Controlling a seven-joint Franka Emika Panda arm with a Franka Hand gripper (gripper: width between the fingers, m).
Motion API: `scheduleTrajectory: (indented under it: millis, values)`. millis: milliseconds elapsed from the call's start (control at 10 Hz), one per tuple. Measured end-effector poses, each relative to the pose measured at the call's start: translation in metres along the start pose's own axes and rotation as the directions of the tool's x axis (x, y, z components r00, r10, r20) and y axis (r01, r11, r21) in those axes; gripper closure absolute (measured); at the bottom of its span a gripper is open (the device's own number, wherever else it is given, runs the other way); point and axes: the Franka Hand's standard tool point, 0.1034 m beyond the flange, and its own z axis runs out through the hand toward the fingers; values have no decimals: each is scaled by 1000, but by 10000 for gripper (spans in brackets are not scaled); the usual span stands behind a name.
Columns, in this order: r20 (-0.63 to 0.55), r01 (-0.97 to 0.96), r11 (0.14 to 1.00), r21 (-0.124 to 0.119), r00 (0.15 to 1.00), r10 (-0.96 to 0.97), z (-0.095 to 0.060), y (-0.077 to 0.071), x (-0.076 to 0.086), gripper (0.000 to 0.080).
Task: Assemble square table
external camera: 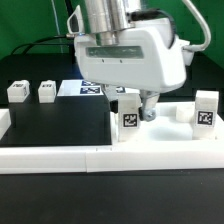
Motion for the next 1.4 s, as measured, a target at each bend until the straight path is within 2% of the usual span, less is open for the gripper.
scheduleTrajectory:
  millis: [100,400,500,600,700,800,900,1000,1100,1200,1400]
  values:
    - [-1,14,1000,0,1000,-14,0,1,2,157]
    - [-3,286,958,-4,958,-286,0,2,3,151]
    - [19,633,773,-31,774,-633,1,4,3,151]
    - [35,697,716,-23,717,-697,1,7,8,151]
    - [32,659,752,-29,752,-658,1,7,9,151]
    - [32,658,753,-29,753,-657,1,7,8,263]
    - [30,598,801,-30,802,-597,2,7,8,263]
    - [27,525,851,-33,851,-524,2,7,8,444]
    - [25,467,883,-34,884,-467,2,7,8,512]
    - [23,412,910,-36,911,-411,2,7,8,512]
    - [20,164,985,-46,986,-164,2,5,7,512]
